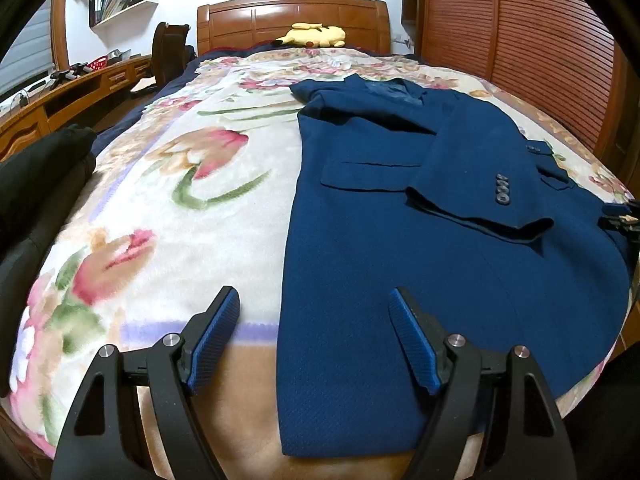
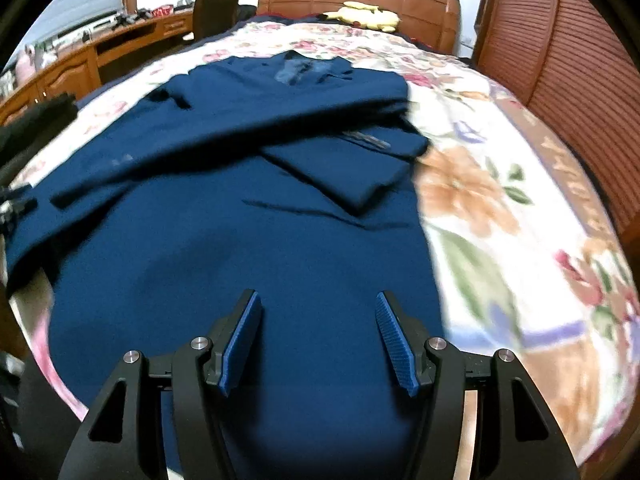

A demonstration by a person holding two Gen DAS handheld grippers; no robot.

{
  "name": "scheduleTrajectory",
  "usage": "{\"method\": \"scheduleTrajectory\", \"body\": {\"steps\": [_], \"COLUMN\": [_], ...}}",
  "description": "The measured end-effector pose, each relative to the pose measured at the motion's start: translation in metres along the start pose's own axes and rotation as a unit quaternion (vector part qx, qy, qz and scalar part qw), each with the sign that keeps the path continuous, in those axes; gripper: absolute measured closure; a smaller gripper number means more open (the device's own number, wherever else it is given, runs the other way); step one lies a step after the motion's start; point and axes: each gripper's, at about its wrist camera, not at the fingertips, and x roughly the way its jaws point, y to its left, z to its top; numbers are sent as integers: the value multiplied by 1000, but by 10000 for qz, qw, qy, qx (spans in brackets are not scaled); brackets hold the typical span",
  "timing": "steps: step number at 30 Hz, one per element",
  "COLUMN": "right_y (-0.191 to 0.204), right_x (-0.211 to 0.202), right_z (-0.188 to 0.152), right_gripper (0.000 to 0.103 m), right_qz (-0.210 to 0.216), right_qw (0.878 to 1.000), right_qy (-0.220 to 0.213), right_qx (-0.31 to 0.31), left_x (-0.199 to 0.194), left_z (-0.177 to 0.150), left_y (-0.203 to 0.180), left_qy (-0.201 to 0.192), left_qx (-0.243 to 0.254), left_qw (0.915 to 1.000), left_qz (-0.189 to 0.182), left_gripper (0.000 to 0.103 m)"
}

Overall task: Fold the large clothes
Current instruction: 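Close the left tool on the jacket hem while the right tool grasps the hem too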

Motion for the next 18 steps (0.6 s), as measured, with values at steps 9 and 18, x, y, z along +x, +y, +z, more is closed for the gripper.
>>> {"method": "scheduleTrajectory", "body": {"steps": [9,18], "right_y": [-60,-60], "right_x": [-13,-9], "right_z": [-23,-31], "right_gripper": [41,41], "right_qz": [-96,271], "right_qw": [9984,9969], "right_qy": [55,24], "right_qx": [561,732], "left_x": [-3,-16], "left_z": [-3,-11], "left_y": [-1,0], "left_qy": [-10,-15], "left_qx": [-22,-21], "left_qw": [10000,9989], "left_qz": [-50,-471], "left_gripper": [25,60]}}
